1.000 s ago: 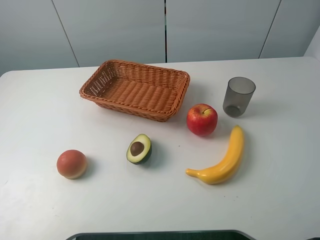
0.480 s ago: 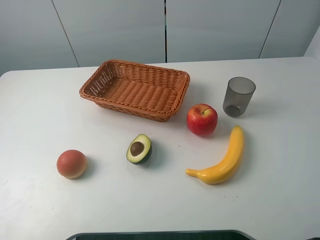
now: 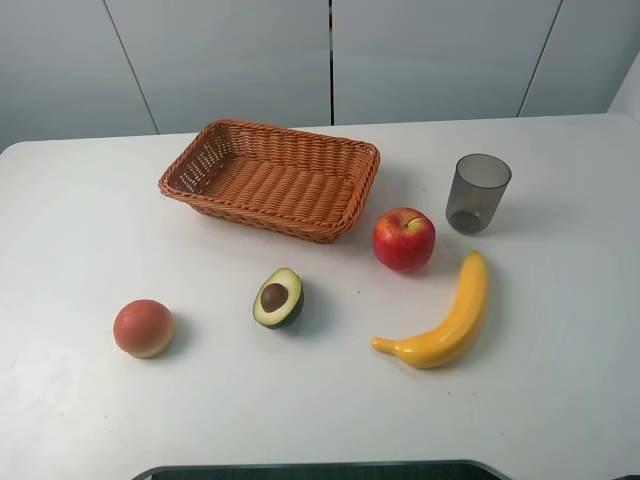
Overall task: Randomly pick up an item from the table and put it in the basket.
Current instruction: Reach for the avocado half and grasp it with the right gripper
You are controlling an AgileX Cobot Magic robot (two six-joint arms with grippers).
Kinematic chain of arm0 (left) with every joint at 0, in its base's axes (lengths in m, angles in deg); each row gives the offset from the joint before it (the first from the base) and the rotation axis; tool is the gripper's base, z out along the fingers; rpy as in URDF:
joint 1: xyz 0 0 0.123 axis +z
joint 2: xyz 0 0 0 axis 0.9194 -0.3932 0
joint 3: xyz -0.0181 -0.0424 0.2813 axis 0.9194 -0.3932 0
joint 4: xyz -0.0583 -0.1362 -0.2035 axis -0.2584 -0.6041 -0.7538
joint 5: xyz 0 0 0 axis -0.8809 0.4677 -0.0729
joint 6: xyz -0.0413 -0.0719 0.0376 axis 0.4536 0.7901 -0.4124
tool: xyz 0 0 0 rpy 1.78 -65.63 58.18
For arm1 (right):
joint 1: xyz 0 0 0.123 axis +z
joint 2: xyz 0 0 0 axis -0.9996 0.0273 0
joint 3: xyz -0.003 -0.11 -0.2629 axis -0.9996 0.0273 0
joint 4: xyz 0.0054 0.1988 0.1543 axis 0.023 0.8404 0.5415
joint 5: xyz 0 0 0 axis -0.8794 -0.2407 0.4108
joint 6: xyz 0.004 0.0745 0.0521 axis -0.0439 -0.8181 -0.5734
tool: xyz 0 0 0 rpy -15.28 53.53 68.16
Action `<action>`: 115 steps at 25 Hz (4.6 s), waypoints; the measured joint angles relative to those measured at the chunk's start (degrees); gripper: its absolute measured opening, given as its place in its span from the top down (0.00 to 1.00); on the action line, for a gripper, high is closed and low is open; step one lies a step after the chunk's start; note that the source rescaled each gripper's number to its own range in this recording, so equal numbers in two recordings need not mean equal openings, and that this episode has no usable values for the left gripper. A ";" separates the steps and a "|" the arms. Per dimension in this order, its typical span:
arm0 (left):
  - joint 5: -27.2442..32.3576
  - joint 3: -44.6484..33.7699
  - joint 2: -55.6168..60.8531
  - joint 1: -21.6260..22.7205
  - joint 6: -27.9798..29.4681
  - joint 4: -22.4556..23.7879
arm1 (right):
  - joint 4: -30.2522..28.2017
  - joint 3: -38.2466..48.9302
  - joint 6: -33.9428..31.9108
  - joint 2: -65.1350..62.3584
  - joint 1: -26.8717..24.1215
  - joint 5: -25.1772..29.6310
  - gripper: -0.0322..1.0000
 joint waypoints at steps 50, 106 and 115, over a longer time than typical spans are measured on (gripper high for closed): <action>0.00 0.00 0.00 0.00 0.00 0.00 | 2.84 -14.89 -1.58 34.48 1.89 -0.87 0.00; 0.00 0.00 0.00 0.00 0.14 0.00 | -2.26 -60.29 -40.42 121.78 56.01 -10.52 0.00; 0.00 0.00 0.00 0.00 0.14 0.00 | -1.62 -60.51 -41.02 123.83 55.52 -9.88 0.00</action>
